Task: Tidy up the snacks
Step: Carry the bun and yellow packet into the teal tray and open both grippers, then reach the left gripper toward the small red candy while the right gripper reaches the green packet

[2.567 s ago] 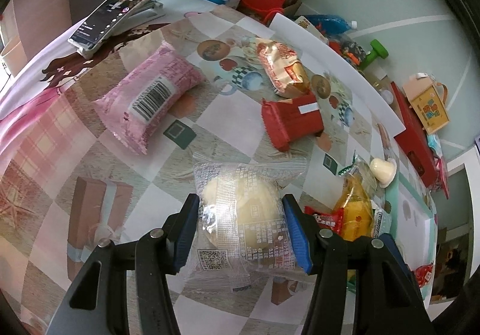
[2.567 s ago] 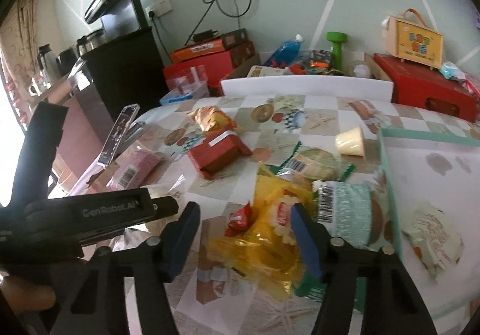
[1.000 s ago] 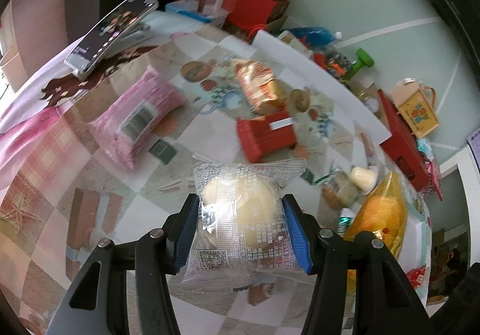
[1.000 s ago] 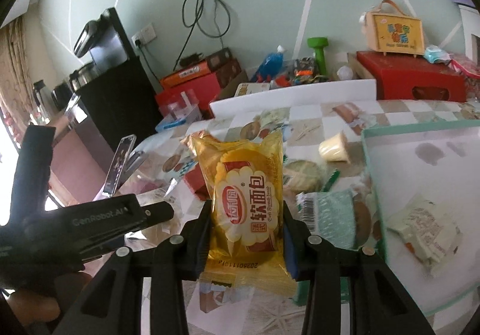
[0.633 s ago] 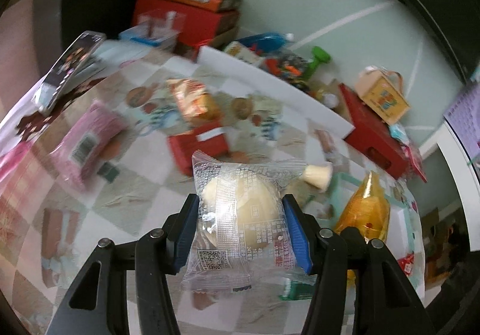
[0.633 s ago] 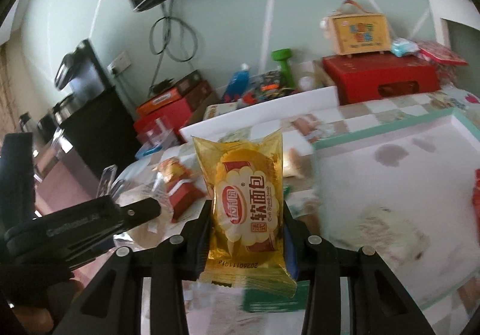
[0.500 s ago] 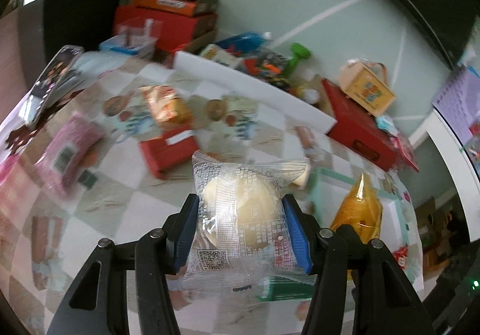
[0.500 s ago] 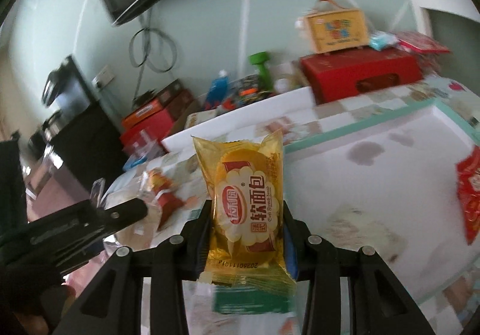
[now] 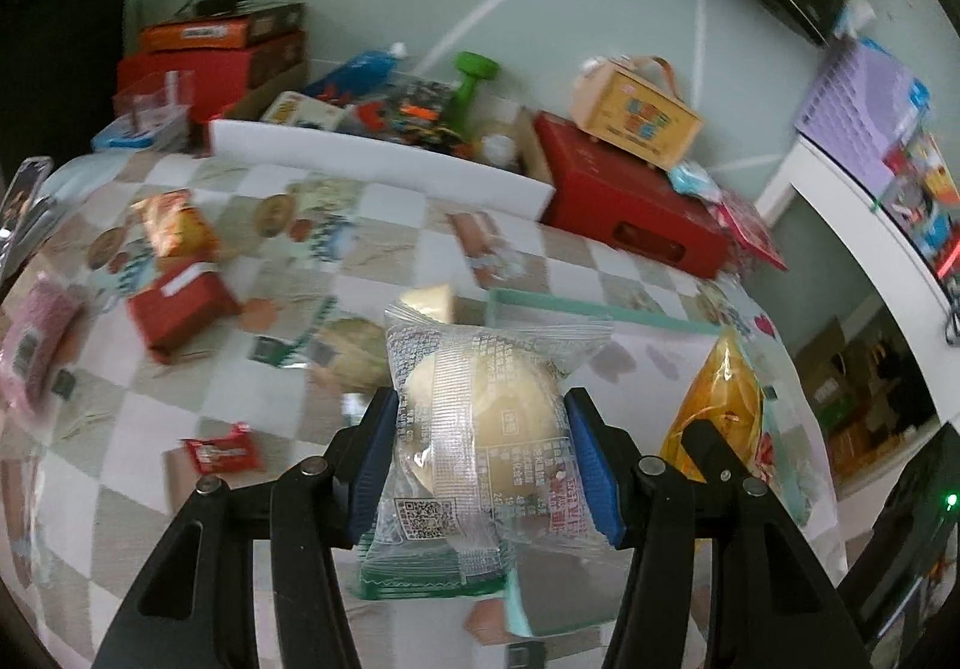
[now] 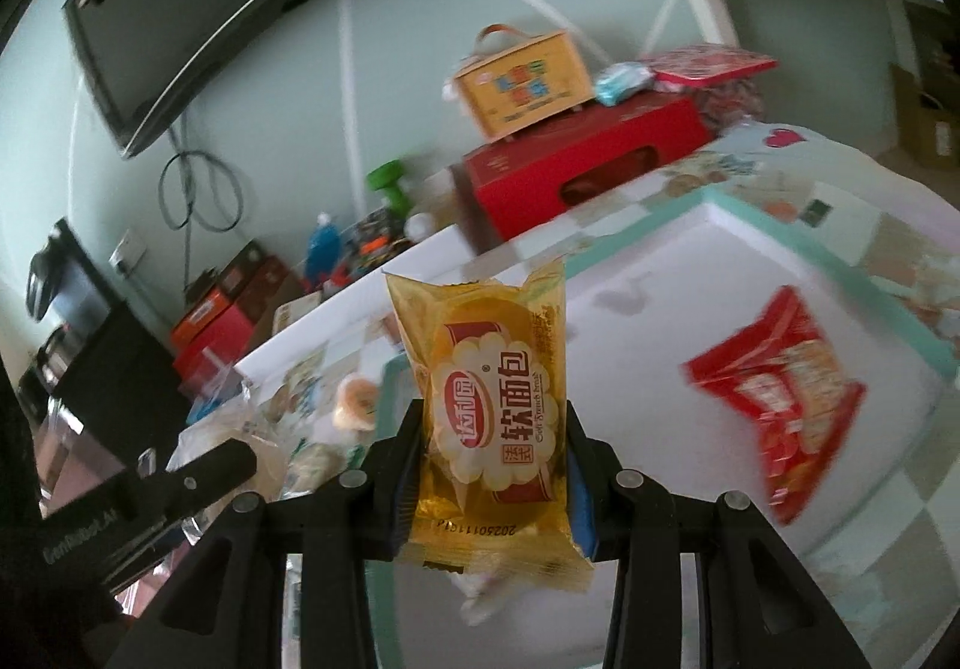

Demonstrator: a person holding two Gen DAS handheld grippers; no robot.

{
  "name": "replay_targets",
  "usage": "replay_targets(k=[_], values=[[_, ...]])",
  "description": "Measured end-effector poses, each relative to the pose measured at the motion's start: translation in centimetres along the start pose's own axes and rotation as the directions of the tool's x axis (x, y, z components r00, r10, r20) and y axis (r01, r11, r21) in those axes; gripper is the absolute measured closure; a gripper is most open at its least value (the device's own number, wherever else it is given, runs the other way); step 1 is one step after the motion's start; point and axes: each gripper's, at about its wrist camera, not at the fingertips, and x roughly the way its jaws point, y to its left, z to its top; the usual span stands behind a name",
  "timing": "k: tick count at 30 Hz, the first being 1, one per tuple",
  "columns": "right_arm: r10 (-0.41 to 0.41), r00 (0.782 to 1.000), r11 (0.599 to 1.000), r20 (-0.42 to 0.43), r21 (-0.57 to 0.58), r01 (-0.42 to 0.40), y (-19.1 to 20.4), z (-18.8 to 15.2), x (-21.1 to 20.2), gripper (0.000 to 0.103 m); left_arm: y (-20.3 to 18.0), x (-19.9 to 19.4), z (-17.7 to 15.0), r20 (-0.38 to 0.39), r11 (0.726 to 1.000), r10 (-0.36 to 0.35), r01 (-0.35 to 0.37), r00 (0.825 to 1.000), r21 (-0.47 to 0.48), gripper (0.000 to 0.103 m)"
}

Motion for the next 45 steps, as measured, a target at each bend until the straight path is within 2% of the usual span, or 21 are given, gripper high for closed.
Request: replay_targets(k=[5, 9, 17, 23, 25, 27, 34, 35, 36, 38, 43, 45], values=[[-0.051, 0.999, 0.998, 0.012, 0.039, 0.050, -2.7, 0.8, -0.6, 0.061, -2.9, 1.9, -0.7, -0.033, 0.998, -0.018, 0.020, 0.999, 0.063, 0.046], [-0.088, 0.996, 0.996, 0.017, 0.031, 0.088, -3.6, 1.4, -0.5, 0.061, -4.8, 3.1, -0.8, -0.029, 0.993, -0.009, 0.013, 1.000, 0.115, 0.046], [-0.096, 0.995, 0.995, -0.019, 0.022, 0.096, -4.2, 1.1, 1.1, 0.060, -6.5, 5.6, -1.4, -0.046, 0.986, 0.008, 0.000, 0.999, 0.168, 0.046], [-0.103, 0.993, 0.994, -0.051, 0.014, 0.104, -4.2, 0.8, 1.9, 0.058, -6.9, 6.2, -1.3, -0.021, 0.982, 0.023, -0.019, 1.000, 0.190, 0.045], [-0.113, 0.993, 0.993, -0.047, 0.013, 0.113, -4.2, 0.8, 1.8, 0.058, -6.8, 6.2, -1.2, -0.014, 0.982, 0.026, -0.023, 1.000, 0.187, 0.040], [-0.114, 0.992, 0.993, -0.044, 0.019, 0.115, -4.3, 0.8, 1.7, 0.058, -6.7, 6.1, -1.1, -0.008, 0.983, 0.029, -0.027, 1.000, 0.181, 0.029], [-0.122, 0.992, 0.993, -0.040, -0.003, 0.122, -3.9, 1.0, 1.4, 0.058, -6.1, 5.2, -0.7, -0.006, 0.986, 0.023, -0.022, 1.000, 0.166, 0.027], [-0.126, 0.991, 0.992, -0.038, -0.007, 0.126, -3.8, 1.0, 1.3, 0.057, -6.0, 4.8, -0.6, 0.000, 0.986, 0.022, -0.021, 1.000, 0.162, 0.024], [-0.129, 0.991, 0.992, -0.034, -0.012, 0.129, -3.6, 1.0, 1.2, 0.050, -5.9, 4.6, -0.5, 0.006, 0.987, 0.023, -0.024, 1.000, 0.160, 0.017], [-0.136, 0.990, 0.990, -0.024, -0.029, 0.135, -3.2, 1.2, 0.9, 0.042, -5.5, 4.0, -0.3, 0.024, 0.987, 0.045, -0.048, 0.999, 0.153, 0.013], [-0.161, 0.987, 0.983, 0.005, -0.086, 0.161, -2.1, 1.3, 0.4, 0.036, -3.9, 3.4, 0.1, 0.043, 0.985, 0.130, -0.134, 0.991, 0.111, 0.010], [-0.176, 0.984, 0.980, 0.003, -0.095, 0.176, -1.9, 1.3, 0.5, 0.028, -2.7, 3.5, 0.2, 0.043, 0.982, 0.171, -0.174, 0.984, 0.077, 0.010]])
